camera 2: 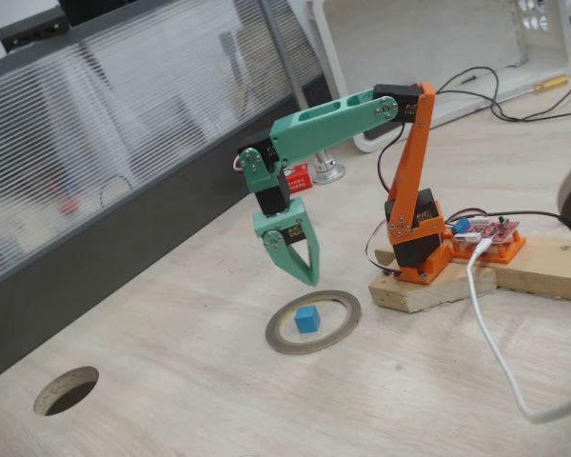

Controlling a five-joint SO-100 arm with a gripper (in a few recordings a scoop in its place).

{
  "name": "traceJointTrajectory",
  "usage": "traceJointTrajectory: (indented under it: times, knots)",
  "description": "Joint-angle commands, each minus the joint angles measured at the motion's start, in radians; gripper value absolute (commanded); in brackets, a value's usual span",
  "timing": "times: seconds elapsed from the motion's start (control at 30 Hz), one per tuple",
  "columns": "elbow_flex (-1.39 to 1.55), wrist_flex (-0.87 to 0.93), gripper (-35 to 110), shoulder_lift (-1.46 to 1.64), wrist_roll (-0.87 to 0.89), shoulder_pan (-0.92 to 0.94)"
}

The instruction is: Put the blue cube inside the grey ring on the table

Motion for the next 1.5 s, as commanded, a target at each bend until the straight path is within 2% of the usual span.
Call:
traceJointTrajectory:
  times: [0.0, 0.1, 0.33, 1.47]
  knots:
    - [0.054, 0.115, 1, 0.049, 0.017, 0.02]
    - [0.067, 0.178, 1, 0.118, 0.017, 0.02]
    - [0.069, 0.193, 1, 0.225, 0.017, 0.02]
    - [0.069, 0.186, 1, 0.21, 0.012, 0.017]
